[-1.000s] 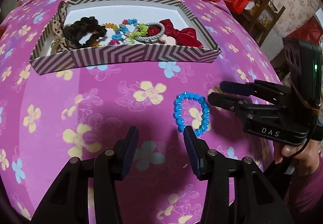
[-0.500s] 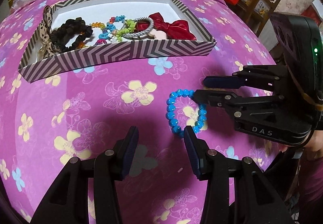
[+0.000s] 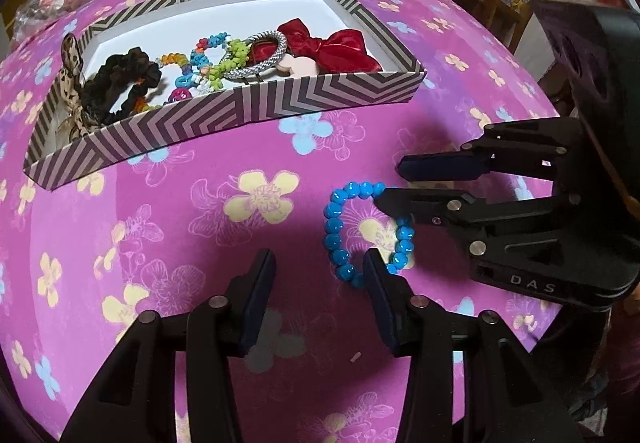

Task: Organize jewelry
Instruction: 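Grasp the blue beaded bracelet with the left gripper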

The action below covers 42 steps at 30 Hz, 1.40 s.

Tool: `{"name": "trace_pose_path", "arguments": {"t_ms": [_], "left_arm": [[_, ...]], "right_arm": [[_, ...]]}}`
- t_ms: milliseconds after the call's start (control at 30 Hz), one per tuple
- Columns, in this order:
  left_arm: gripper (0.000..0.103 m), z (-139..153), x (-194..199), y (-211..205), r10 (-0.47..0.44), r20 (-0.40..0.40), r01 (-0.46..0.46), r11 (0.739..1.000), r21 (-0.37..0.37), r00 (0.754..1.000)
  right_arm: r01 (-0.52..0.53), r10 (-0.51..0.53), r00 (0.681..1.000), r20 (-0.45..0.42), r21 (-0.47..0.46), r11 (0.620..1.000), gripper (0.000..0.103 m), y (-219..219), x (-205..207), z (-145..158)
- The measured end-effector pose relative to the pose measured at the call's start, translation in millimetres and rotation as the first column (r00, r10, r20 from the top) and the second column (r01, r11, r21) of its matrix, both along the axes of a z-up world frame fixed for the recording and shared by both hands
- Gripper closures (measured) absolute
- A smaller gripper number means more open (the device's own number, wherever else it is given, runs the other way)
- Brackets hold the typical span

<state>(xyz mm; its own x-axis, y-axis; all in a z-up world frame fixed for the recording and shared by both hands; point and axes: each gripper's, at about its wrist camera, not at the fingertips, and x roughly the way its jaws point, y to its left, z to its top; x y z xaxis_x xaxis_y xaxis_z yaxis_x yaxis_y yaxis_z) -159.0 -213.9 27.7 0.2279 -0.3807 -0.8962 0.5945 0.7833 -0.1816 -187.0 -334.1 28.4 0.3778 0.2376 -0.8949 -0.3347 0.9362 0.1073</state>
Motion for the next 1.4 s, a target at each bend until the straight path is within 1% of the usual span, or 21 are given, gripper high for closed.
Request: {"name": "trace_pose_path", "arguments": {"t_ms": [33, 100, 133, 167, 267, 367, 433, 600, 700, 800, 867, 900, 933, 1033, 1133, 1167, 1233, 1400], "left_arm": [[0.092, 0, 1, 0, 0.000, -0.003, 0.000, 1.000, -0.006, 1.000], [0.100, 0, 2, 1, -0.004, -0.022, 0.003, 1.000, -0.025, 1.000], [0.103, 0, 2, 2, -0.009, -0.021, 0.009, 0.999, -0.032, 1.000], [0.103, 1, 1, 1, -0.015, -0.011, 0.014, 0.999, -0.030, 1.000], [0.103, 3, -4, -2, -0.027, 0.031, 0.027, 1.000, -0.002, 0.999], [0.103, 6, -6, -2, -0.028, 0.052, 0.028, 1.000, -0.003, 0.998], [0.103, 7, -5, 0, -0.021, 0.052, 0.021, 1.000, -0.002, 0.998], [0.103, 11, -1, 10, 0.002, 0.049, -0.001, 1.000, -0.025, 0.999], [0.103, 14, -1, 11, -0.004, 0.029, 0.006, 0.999, -0.049, 1.000], [0.103, 16, -1, 12, 0.013, 0.019, -0.011, 0.997, -0.074, 1.000], [0.103, 16, -2, 11, 0.007, 0.013, -0.006, 0.997, -0.080, 1.000], [0.101, 16, -2, 10, 0.005, 0.010, -0.004, 0.997, -0.079, 1.000], [0.097, 14, -2, 8, 0.002, 0.005, -0.002, 0.997, -0.077, 1.000], [0.088, 10, -2, 3, -0.005, 0.000, 0.005, 0.998, -0.058, 1.000], [0.087, 3, -1, -5, -0.011, 0.003, 0.011, 1.000, -0.010, 1.000], [0.084, 1, 0, -6, -0.011, -0.004, 0.011, 1.000, -0.007, 1.000], [0.083, 0, 2, -8, -0.001, -0.008, 0.001, 1.000, -0.013, 1.000], [0.083, -1, 6, -10, 0.007, -0.022, -0.008, 1.000, -0.012, 1.000]], "right_arm": [[0.002, -0.002, 1.000, 0.002, -0.003, 1.000, 0.077, 0, 0, 0], [0.007, -0.007, 1.000, 0.012, -0.019, 1.000, 0.081, 2, -2, 0], [0.005, -0.004, 1.000, 0.014, -0.025, 1.000, 0.086, 3, -3, 0], [0.002, -0.002, 1.000, 0.015, -0.026, 1.000, 0.091, 4, -4, 0], [-0.003, 0.005, 1.000, 0.030, -0.054, 0.999, 0.093, 10, -7, 1], [0.002, 0.001, 0.999, 0.047, -0.074, 0.997, 0.094, 12, -10, 3], [0.013, -0.008, 0.998, 0.061, -0.081, 0.997, 0.094, 11, -11, 6], [0.023, -0.019, 0.997, 0.079, -0.057, 0.998, 0.094, 8, -15, 15], [0.024, -0.020, 0.997, 0.072, -0.055, 0.998, 0.094, 7, -15, 16], [0.020, -0.017, 0.999, 0.051, -0.051, 0.999, 0.094, 7, -13, 12], [0.021, -0.018, 0.999, 0.043, -0.051, 0.999, 0.094, 7, -13, 9], [0.023, -0.021, 0.999, 0.040, -0.047, 0.999, 0.094, 7, -13, 8], [0.025, -0.024, 0.999, 0.038, -0.045, 0.999, 0.094, 6, -12, 7], [0.034, -0.033, 0.999, 0.035, -0.041, 0.999, 0.094, 3, -12, 7], [0.039, -0.039, 0.999, 0.027, -0.031, 0.999, 0.094, 0, -10, 6], [0.038, -0.037, 0.999, 0.025, -0.031, 0.999, 0.094, 0, -10, 6], [0.033, -0.033, 0.999, 0.020, -0.032, 0.999, 0.094, 1, -9, 5], [0.028, -0.028, 1.000, 0.006, -0.015, 0.999, 0.094, 2, -8, 1]]}}
